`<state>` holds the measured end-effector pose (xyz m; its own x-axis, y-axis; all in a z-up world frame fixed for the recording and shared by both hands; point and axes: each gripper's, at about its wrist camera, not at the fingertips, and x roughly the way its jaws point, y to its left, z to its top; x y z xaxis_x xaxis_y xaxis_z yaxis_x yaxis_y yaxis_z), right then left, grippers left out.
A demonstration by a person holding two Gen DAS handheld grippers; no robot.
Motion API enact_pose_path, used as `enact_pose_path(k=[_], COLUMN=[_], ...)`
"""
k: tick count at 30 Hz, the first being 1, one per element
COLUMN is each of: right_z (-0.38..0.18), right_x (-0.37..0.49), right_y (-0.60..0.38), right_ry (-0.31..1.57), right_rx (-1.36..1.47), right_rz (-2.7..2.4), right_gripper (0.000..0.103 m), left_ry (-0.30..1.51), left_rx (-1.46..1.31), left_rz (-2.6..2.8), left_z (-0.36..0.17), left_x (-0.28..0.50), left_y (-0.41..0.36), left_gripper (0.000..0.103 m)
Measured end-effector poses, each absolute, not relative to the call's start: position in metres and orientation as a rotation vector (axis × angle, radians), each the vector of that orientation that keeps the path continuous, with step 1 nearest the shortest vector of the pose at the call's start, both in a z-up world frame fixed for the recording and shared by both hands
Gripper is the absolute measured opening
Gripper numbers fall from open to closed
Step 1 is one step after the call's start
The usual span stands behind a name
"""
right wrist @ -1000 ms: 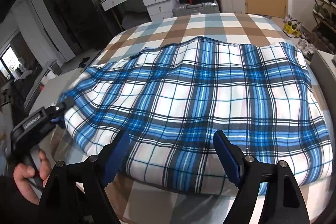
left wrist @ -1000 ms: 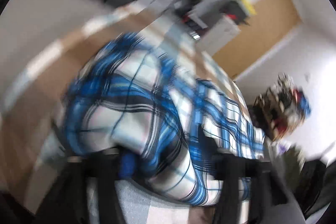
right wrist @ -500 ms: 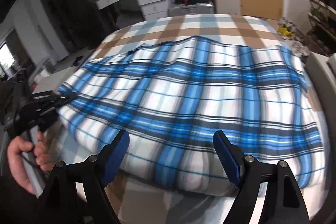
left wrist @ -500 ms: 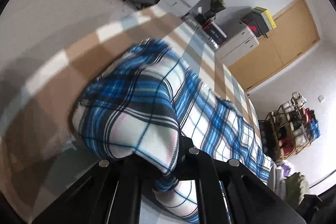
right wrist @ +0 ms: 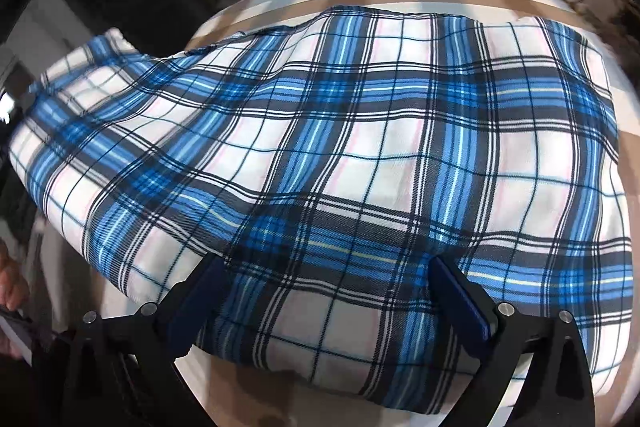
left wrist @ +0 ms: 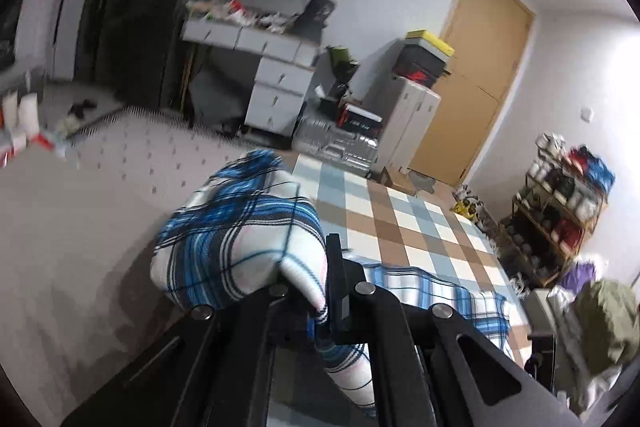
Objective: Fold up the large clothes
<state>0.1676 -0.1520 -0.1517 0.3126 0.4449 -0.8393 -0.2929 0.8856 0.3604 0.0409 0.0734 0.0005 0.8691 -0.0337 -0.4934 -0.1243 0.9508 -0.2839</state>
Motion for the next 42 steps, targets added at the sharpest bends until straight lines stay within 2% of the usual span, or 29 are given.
enact_pose_path(k=[6,8,9,14,17,20,21,22,23,24,25,28,32,37,42], right_z=[-0.145,-0.143,-0.142,-0.150,-0.148,-0.146,-0.147,-0.147,-0.148,-0.148,-0.148,-0.145,-0.136,-0.099,-0.084], right_x=[0.166,0.167,0.166,0.154,0.146,0.139,0.138,0.139,0.140,0.141,0.142,0.144,0.146,0.134,0.138], right_y=[-0.152,-0.180,-0.204,-0.297,-0.341,-0.366,-0.370,-0.371,-0.371,-0.368,-0.364,-0.363,-0.376,-0.381,-0.318], right_ry=[1.151,1.128,1.101,1.023,0.982,0.988,1.010,1.028,1.043,1.055,1.067,1.083,1.058,0.956,0.971], right_rx=[0.264,0.408,0.506,0.741,0.756,0.678,0.658,0.635,0.614,0.597,0.577,0.538,0.558,0.584,0.333], right_rz=[0.578,0.581,0.558,0.407,0.345,0.311,0.310,0.318,0.332,0.346,0.362,0.373,0.334,0.457,0.548], right_gripper=[0.100,0.088,0.088,0.090,0.090,0.091,0.091,0.091,0.091,0.091,0.091,0.091,0.091,0.091,0.096], left_ry=[0.446,0.445,0.461,0.563,0.669,0.737,0.757,0.779,0.783,0.760,0.731,0.701,0.816,0.936,1.027], left_rx=[-0.086,0.044,0.106,0.397,0.375,0.315,0.291,0.252,0.204,0.152,0.121,0.031,-0.126,-0.084,0.026], left_rz=[-0.164,-0.307,-0.378,-0.619,-0.681,-0.731,-0.752,-0.774,-0.796,-0.808,-0.786,-0.669,-0.597,-0.568,-0.493], left_z=[0.021,0.027,0.026,-0.027,-0.051,-0.060,-0.059,-0.056,-0.053,-0.049,-0.044,-0.047,-0.074,-0.096,-0.117], left_x=[0.046,0.043,0.042,0.038,0.045,0.051,0.053,0.057,0.059,0.059,0.057,0.064,0.089,0.097,0.101], left_y=[0.001,-0.056,-0.082,-0.198,-0.207,-0.194,-0.190,-0.180,-0.168,-0.154,-0.144,-0.111,-0.084,-0.097,-0.124], left_gripper=[0.000,0.000,0.000,0.000,0.000,0.004,0.016,0.039,0.053,0.078,0.084,0.084,0.084,0.084,0.084])
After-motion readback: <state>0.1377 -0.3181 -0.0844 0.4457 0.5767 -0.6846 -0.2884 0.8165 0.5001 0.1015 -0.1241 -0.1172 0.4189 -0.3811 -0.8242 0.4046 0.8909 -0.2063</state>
